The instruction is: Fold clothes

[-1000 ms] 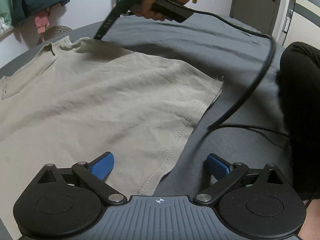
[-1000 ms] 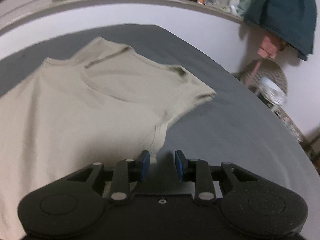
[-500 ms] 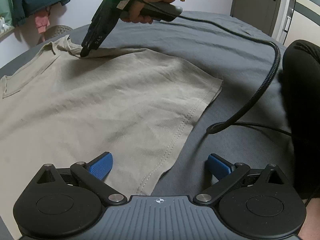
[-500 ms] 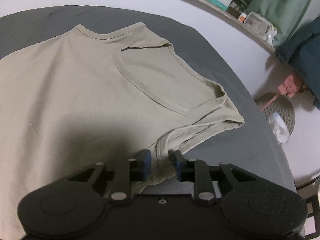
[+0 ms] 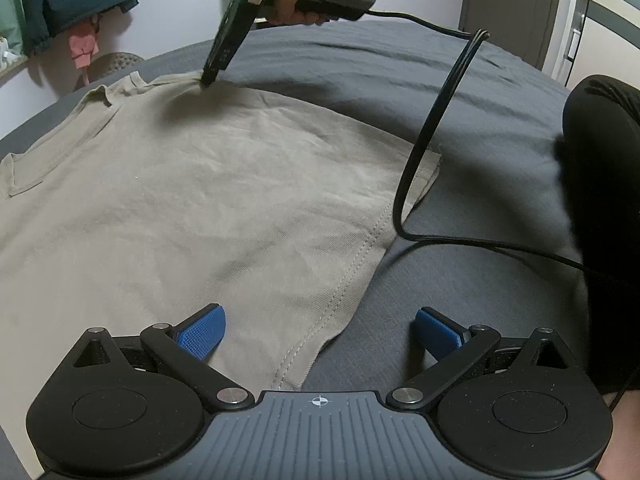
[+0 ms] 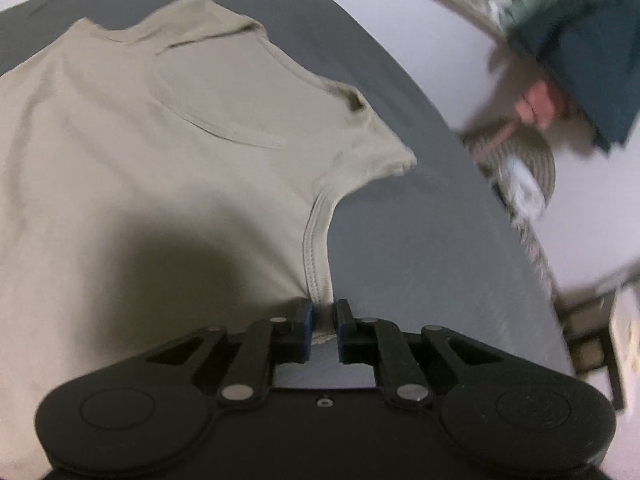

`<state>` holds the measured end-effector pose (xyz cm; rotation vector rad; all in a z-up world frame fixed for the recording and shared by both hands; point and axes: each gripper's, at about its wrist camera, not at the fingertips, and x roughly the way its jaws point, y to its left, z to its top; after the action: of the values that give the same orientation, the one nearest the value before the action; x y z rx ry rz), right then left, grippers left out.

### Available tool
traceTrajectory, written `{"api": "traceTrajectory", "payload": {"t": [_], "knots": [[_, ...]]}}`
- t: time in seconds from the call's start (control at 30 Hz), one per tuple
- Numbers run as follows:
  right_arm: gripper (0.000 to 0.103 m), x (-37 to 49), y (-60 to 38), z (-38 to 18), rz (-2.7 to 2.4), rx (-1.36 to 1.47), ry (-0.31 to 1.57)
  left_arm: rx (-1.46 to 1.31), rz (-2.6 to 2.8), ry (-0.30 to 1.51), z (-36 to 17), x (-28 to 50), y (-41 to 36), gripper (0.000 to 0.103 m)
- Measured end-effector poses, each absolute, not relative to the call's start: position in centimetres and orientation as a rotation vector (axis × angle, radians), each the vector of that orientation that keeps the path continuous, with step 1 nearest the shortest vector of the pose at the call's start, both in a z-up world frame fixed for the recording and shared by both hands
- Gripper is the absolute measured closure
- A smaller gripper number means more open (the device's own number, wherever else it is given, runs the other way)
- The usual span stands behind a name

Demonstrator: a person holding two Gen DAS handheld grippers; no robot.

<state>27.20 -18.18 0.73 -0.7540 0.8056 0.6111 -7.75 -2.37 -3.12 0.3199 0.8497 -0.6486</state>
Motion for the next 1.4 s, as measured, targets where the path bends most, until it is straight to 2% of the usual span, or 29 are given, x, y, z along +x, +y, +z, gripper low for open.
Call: {"api": "traceTrajectory", "payload": {"t": [0.07,0.1,0.2,0.27,0.33,0.43,0.5,0.53,0.63,0.77,0.87,0.9,0.93,1.1,1.17,1.37,1.4], "knots": [[0.072,27.3,-19.3,0.9,0.604,-0.639,0.862,0.321,-0.649,0.849,-3.1,-7.8,-2.3,0.001],[0.062,27.3,-20.0,1.0,0.605,-0.572,0.892,0.321,-0.649,0.850,-3.1,-7.8,-2.3,0.001],[0.060,27.4,-22.3,1.5,0.603,-0.367,0.980,0.320,-0.650,0.853,-3.0,-7.9,-2.2,0.001],[0.062,27.5,-23.7,1.8,0.599,-0.229,1.034,0.322,-0.654,0.855,-3.0,-8.0,-2.2,0.001],[0.075,27.6,-25.2,2.2,0.593,-0.090,1.085,0.329,-0.659,0.856,-2.9,-8.2,-2.1,0.001],[0.088,26.4,-26.4,1.1,0.615,0.041,1.118,0.340,-0.667,0.858,-2.9,-8.5,-2.0,0.001],[0.090,25.5,-26.5,0.5,0.608,0.079,1.119,0.348,-0.672,0.859,-2.9,-8.6,-2.0,0.001],[0.096,25.2,-26.4,0.3,0.587,0.082,1.110,0.352,-0.674,0.860,-2.9,-8.7,-1.9,0.001],[0.103,24.3,-26.1,0.5,0.520,0.010,1.094,0.359,-0.679,0.863,-2.8,-8.8,-1.8,0.001],[0.102,23.3,-26.4,1.2,0.470,-0.071,1.129,0.358,-0.684,0.863,-2.8,-9.0,-1.6,0.001],[0.088,21.3,-27.3,1.8,0.508,0.005,1.176,0.355,-0.683,0.862,-2.7,-9.2,-1.6,0.001],[0.077,20.6,-27.7,2.0,0.523,0.035,1.191,0.354,-0.682,0.862,-2.7,-9.2,-1.5,0.001],[0.075,19.8,-28.0,2.2,0.538,0.065,1.206,0.355,-0.680,0.863,-2.7,-9.3,-1.5,0.001],[0.078,15.0,-28.8,1.2,0.619,0.158,1.303,0.359,-0.681,0.872,-2.6,-9.7,-1.2,0.001],[0.099,13.6,-28.9,0.5,0.626,0.171,1.296,0.365,-0.685,0.875,-2.5,-9.9,-1.2,0.001],[0.099,11.8,-30.4,0.7,0.497,0.216,1.264,0.372,-0.693,0.883,-2.3,-10.2,-0.8,0.001],[0.093,11.6,-30.6,0.8,0.493,0.231,1.272,0.359,-0.693,0.882,-2.2,-10.2,-0.6,0.001]]}}
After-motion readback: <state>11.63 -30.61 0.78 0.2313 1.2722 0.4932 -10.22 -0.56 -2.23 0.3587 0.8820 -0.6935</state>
